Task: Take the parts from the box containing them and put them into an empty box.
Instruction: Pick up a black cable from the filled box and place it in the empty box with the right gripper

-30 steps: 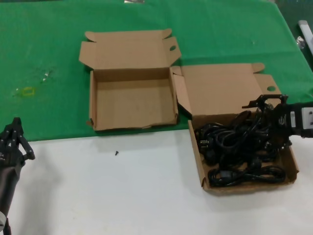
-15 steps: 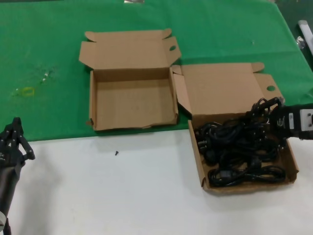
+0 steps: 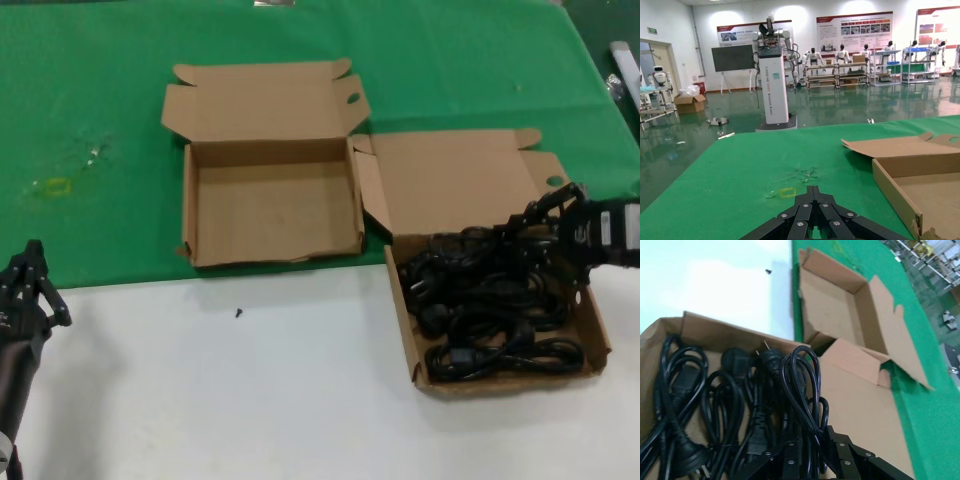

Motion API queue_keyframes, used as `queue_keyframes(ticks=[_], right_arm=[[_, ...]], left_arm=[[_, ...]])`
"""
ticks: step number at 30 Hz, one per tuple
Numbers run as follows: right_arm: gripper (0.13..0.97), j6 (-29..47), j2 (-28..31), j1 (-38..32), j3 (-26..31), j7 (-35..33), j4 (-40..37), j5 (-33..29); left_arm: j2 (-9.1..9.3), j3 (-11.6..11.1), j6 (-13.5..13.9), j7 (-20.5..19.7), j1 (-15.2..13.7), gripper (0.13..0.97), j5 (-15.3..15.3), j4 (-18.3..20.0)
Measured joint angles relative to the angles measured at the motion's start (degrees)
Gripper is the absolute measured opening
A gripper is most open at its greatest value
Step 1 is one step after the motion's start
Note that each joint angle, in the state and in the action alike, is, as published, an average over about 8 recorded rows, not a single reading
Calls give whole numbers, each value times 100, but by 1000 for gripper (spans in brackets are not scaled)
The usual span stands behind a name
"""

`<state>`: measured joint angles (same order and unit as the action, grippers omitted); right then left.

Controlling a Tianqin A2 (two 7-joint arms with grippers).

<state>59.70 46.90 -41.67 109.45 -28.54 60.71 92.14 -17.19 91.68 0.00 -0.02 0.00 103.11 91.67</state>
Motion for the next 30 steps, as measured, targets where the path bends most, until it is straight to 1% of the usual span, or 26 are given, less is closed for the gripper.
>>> queue_keyframes(ticks=[7,14,23,30], right_arm=[[235,15,17,-177,-58,307,139,29],[233,-95,-187,-444,-35,548,238,-15],[232,-408,-743,-607,147,711,355,-152],[232,-701,-1318,-794,354,705,211,-311]], left_arm=[[0,0,0,0,0,142,0,0],[0,0,0,0,0,142,0,0],[0,0,0,0,0,142,0,0],[0,0,0,0,0,142,0,0]])
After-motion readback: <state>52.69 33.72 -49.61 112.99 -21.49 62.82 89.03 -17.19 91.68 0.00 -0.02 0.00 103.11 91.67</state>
